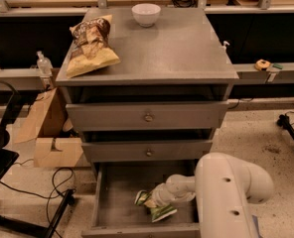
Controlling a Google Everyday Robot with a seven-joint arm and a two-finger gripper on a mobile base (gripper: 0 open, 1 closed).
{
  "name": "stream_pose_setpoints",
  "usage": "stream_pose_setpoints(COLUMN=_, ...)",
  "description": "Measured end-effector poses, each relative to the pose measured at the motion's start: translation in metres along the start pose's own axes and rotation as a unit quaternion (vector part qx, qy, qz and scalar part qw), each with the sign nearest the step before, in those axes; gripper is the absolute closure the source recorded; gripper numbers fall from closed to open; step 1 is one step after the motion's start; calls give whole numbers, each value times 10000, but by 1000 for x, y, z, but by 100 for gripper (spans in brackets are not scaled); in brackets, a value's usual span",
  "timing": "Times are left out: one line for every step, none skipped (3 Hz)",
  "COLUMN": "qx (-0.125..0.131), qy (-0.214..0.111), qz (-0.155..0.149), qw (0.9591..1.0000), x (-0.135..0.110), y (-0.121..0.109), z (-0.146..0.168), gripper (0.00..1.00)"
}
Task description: Pick green jalapeno chip bag from bottom drawer and place on counter
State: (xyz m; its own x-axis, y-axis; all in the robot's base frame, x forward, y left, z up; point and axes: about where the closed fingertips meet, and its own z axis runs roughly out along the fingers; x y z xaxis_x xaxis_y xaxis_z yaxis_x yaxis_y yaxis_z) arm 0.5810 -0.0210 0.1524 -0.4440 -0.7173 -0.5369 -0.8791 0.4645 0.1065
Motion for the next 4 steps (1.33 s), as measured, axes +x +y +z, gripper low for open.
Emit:
stream_pose_setpoints(qx=-56, qy=-174, qz=-374, qw=9991, x=-12, y=10, z=-83, gripper=100)
stream_pose_setpoints(qx=-108, qy=-545, qz=-635, qw=9964, x=-25, y=3, z=-192, gripper=100)
stream_pose_setpoints(qx=24, qy=-1118, qz=-661, qw=9915, x=-32, y=-15, z=-294, gripper=100)
stream_pose_setpoints(qx=135, qy=-1704, qz=-539, qw=9838, x=-30, y=-27, z=-389, gripper=100)
